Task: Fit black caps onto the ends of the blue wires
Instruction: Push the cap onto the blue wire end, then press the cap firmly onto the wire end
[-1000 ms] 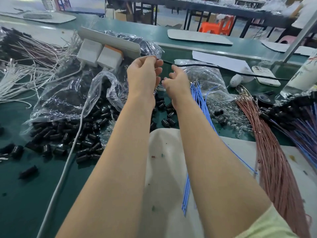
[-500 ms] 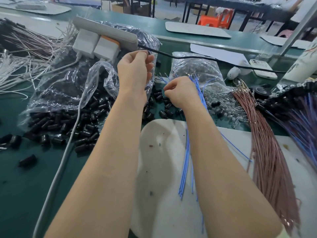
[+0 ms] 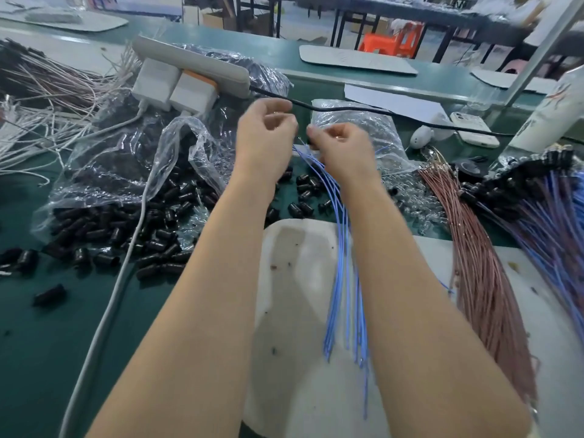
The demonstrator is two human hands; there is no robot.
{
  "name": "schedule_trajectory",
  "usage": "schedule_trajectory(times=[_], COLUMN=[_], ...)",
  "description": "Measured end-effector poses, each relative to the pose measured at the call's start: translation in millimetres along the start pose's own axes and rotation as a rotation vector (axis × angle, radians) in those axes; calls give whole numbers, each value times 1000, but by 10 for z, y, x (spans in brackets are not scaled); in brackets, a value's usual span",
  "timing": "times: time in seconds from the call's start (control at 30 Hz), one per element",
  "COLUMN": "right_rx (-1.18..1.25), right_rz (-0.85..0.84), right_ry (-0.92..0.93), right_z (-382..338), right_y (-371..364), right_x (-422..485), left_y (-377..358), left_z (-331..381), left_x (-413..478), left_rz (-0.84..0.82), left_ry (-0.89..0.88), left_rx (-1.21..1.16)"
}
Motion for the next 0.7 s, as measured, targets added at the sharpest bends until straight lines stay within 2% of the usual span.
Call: schedule_trajectory(times=[0.07,0.13,0.23,0.37,0.43,0.53,0.6,0.7], right_rx=[127,93,41,-72,-283,-622,-687,-643], right_rz=[-21,-41,-36,6,41,-75,-153,-181], right_ry=[-12,-7,-16,-32,-24,-146,-243,-232], right_z=[-61,-62,35,214,310,473,559,563], right_y=[244,452,730,978,1022,969,938,934], right_x=[-24,-102,-238,-387,-415,-447,-472,-467], left_y=[-173,-359,-579,-791,-810,-745,-681,-636], left_z=[-3,-5,-7,-153,-253,-426,-515,-557], left_x=[-55,-141,-272,-410,-461,-480,-448,-375], left_rz=[-162,-264,-284,-320,-275,-212,-173,-123], left_ry=[-28,-39,-38,50,123,254,333,429], left_rx=[142,159,160,143,23,-231,-389,-643])
Point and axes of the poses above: each hand's wrist, its own x-axis towards the middle knuckle, its own y-axis out of the back of the hand, z = x × y, the point moved 2 cm from there along x, towards the middle knuckle, and after that the axes turned 3 degrees about -z, right-handed, at the moved point
